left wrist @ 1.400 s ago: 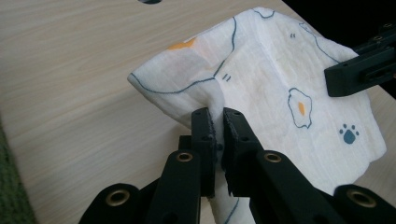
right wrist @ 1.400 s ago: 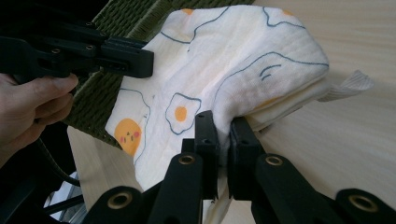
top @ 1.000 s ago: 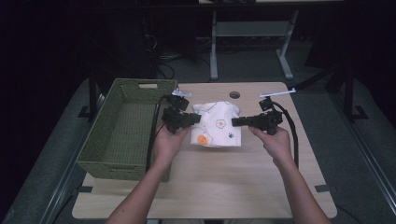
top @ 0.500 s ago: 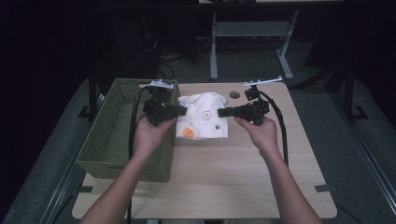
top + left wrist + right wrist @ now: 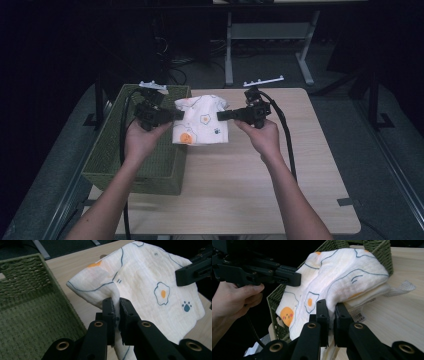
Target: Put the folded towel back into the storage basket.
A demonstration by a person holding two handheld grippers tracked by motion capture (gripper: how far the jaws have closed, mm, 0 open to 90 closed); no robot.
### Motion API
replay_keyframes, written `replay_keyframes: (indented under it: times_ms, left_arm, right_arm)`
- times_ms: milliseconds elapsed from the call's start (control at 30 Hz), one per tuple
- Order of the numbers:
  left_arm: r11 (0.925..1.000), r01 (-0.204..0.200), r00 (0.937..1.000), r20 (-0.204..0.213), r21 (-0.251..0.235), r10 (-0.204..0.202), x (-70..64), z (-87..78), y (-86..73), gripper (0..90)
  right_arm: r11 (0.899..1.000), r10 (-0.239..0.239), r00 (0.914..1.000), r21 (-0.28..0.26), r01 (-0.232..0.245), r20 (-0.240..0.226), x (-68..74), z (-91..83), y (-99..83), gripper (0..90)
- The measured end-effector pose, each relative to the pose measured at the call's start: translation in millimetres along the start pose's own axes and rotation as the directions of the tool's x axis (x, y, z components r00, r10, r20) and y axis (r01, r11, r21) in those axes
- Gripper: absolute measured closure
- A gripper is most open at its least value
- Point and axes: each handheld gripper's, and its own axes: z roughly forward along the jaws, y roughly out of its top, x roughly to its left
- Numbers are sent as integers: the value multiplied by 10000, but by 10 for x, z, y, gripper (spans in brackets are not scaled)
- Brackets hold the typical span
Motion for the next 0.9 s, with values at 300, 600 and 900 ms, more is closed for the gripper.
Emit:
replay_keyframes:
  times_ms: [300, 600, 900]
  left_arm:
    - [9999, 167, 9998, -91, -16, -167, 166, -122, -35, 842]
    - [9997, 253, 9995, -168, -36, -253, 266, -205, -66, 842]
    - [9993, 342, 9987, -374, -151, -348, 409, -348, -116, 840]
  right_arm:
    - [9999, -172, 9997, -3, 172, -162, 107, 186, 100, 842]
    - [9994, -328, 9992, 109, 331, -211, 209, 298, 190, 842]
    - [9985, -453, 9984, 289, 462, -339, 299, 495, 275, 842]
